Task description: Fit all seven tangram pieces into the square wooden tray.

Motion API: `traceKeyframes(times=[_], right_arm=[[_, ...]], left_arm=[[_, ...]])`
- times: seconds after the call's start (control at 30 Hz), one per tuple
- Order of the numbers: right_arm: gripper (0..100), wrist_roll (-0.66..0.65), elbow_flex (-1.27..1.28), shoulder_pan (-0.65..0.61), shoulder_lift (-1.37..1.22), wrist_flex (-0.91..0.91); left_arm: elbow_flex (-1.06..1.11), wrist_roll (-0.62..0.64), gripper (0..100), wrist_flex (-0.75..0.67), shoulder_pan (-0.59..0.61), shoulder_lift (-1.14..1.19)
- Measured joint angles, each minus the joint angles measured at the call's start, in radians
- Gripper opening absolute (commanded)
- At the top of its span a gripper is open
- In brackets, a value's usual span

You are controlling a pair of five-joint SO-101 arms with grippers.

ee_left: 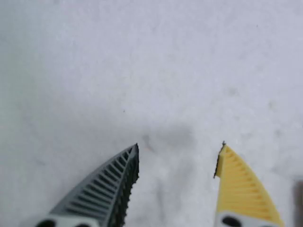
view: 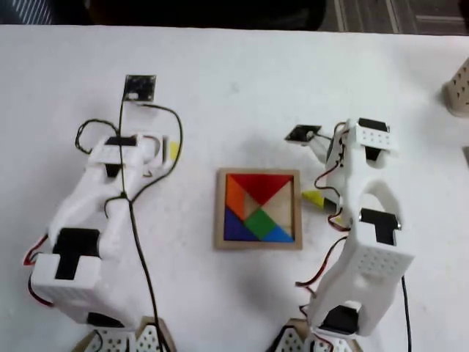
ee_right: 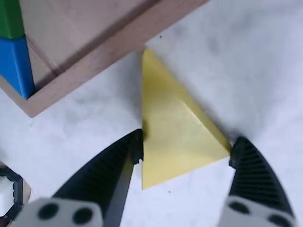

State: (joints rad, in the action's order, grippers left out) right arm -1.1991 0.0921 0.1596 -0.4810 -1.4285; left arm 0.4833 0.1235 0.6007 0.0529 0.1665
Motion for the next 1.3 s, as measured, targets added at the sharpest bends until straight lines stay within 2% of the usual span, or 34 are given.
traceKeyframes(times=[0.63,0.83,1.3], right_arm=[[28.2,-0.080,0.021,0.012,0.002,0.015],[40.2,-0.083,0.043,0.008,0.002,0.015],[40.4,-0.117,0.054,0.026,0.015,0.055]], left_arm=[[0.000,0.000,29,0.000,0.000,0.000],[0.000,0.000,29,0.000,0.000,0.000],[0.000,0.000,29,0.000,0.000,0.000]])
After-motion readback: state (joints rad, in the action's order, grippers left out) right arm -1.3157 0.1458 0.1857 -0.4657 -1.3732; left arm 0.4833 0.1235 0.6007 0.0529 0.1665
